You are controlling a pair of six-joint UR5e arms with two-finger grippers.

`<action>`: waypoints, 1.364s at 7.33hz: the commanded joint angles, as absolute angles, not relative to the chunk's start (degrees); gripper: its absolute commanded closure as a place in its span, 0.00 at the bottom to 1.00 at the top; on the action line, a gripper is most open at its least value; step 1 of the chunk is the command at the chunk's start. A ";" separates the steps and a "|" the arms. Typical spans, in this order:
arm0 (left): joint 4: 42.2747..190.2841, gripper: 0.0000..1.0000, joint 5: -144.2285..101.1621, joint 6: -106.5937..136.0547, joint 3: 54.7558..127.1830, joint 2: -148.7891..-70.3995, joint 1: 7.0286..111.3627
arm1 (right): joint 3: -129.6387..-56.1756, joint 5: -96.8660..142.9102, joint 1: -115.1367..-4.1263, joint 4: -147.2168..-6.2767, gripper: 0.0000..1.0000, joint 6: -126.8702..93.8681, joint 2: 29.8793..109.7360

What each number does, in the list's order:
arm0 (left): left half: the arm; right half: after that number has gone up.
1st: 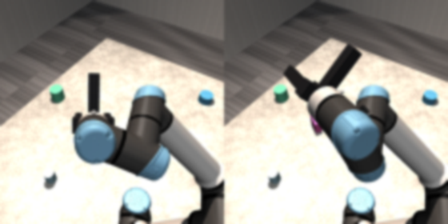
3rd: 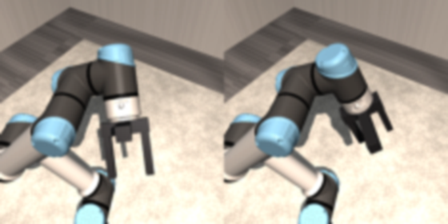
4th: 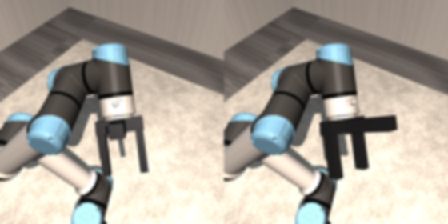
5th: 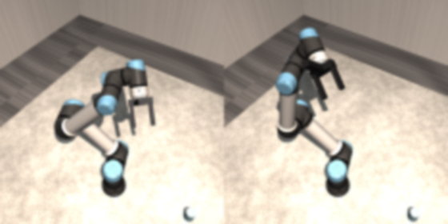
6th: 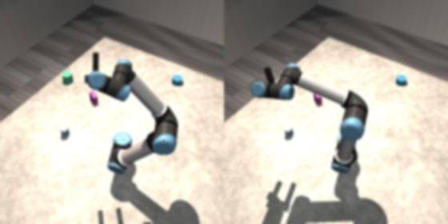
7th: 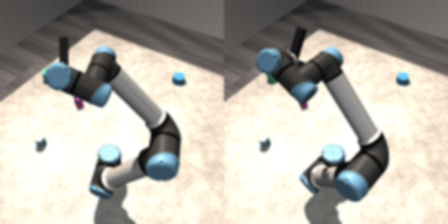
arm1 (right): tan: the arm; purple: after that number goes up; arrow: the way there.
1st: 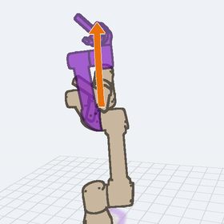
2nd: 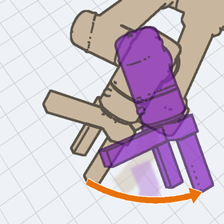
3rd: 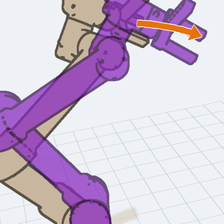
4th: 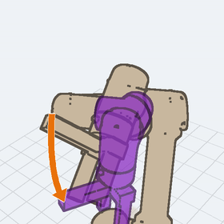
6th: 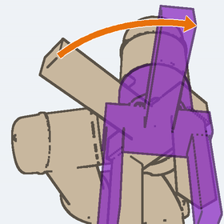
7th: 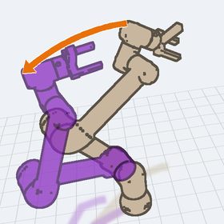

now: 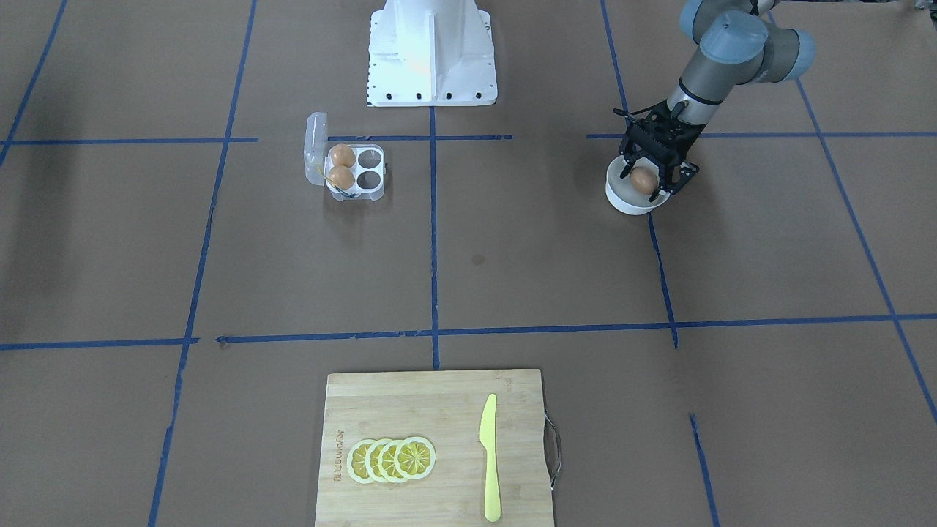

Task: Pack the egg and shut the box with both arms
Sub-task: 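Close the left gripper around the brown egg inside the bowl, then lift the egg out of the bowl and carry it toward the carton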

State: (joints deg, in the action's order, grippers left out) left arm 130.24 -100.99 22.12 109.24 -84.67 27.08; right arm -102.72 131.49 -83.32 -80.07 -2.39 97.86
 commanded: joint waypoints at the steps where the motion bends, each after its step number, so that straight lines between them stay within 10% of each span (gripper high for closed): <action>1: 129.11 1.00 -100.99 21.19 111.96 -84.64 29.25 | -102.66 131.48 -83.32 -80.07 0.00 -2.46 97.74; 10: 133.77 1.00 -101.51 61.67 104.61 -110.78 31.40 | -102.57 131.40 -83.32 -80.07 0.00 -2.46 97.65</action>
State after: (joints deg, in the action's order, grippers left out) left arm 133.18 -101.58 47.61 107.65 -104.26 32.90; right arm -102.56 131.40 -83.32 -80.07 -2.55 97.61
